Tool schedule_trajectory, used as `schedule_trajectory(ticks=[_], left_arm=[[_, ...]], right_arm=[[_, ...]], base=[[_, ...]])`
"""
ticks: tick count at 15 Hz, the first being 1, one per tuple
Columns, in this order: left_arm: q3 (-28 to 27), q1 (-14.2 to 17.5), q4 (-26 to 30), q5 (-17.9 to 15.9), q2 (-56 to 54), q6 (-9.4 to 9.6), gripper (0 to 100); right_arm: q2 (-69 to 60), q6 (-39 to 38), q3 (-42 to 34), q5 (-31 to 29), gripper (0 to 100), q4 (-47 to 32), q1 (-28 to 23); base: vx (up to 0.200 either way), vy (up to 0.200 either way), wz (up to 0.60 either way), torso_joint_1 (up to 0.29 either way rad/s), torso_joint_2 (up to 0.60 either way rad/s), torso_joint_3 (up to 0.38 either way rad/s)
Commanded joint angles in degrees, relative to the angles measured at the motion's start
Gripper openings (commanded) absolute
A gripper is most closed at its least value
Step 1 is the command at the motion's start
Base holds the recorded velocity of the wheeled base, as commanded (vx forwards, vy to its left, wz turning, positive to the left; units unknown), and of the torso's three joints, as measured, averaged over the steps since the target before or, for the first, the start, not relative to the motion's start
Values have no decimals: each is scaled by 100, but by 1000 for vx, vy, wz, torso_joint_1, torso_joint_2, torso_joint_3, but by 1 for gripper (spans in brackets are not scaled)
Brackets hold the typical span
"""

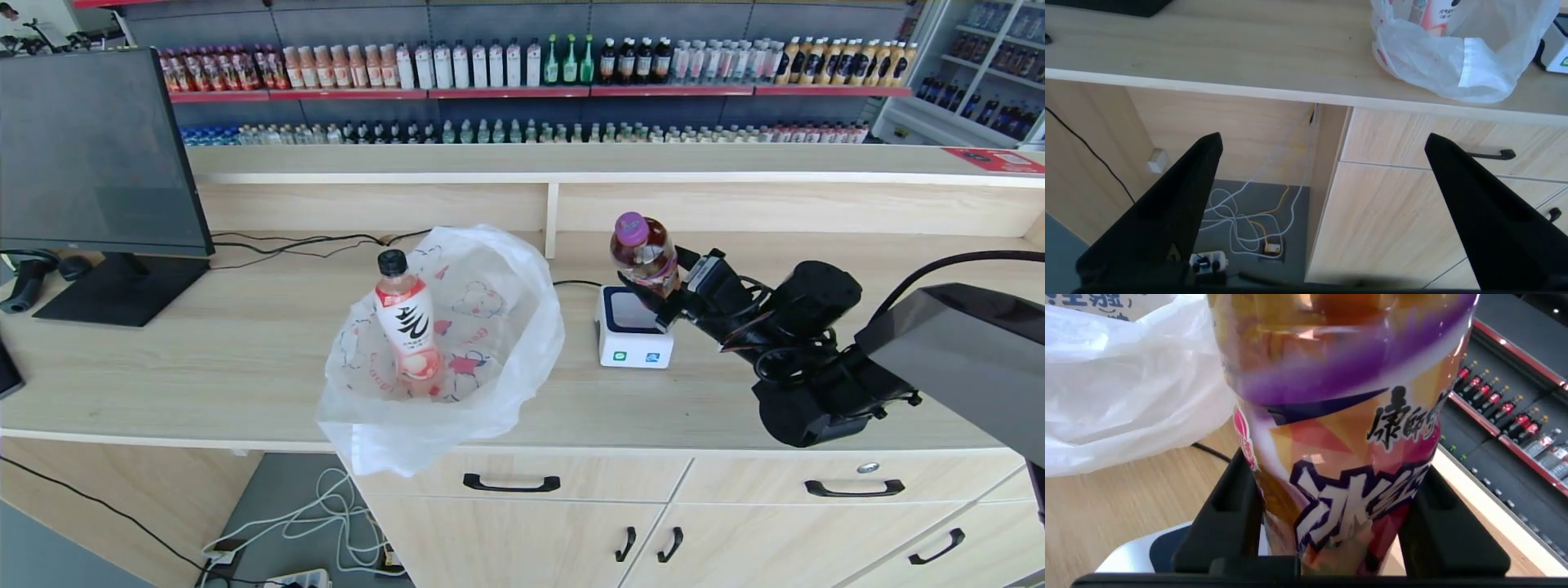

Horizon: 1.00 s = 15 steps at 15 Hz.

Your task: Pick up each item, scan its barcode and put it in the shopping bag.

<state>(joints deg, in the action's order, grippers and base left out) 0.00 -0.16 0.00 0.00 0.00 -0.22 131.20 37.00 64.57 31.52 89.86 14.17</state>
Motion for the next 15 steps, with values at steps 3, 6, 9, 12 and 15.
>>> schedule_trajectory(ticks=[3, 6, 9, 12, 15], left_arm=[[0, -2, 0, 0, 0, -4, 100], [0, -2, 0, 0, 0, -4, 100], [0, -2, 0, 0, 0, -13, 100], [0, -2, 0, 0, 0, -13, 100], [0, -2, 0, 0, 0, -4, 100]], right_arm=[[3, 0, 3, -6, 0, -3, -2], [55, -17, 55, -6, 0, -3, -19], [108, -35, 152, -6, 0, -12, -37], [108, -44, 143, -24, 0, -3, -72], [-33, -202, 152, -59, 0, 14, -54]], base=[[0, 0, 0, 0, 0, 0], [0, 0, 0, 0, 0, 0], [0, 0, 0, 0, 0, 0], [0, 0, 0, 0, 0, 0], [0, 0, 0, 0, 0, 0]])
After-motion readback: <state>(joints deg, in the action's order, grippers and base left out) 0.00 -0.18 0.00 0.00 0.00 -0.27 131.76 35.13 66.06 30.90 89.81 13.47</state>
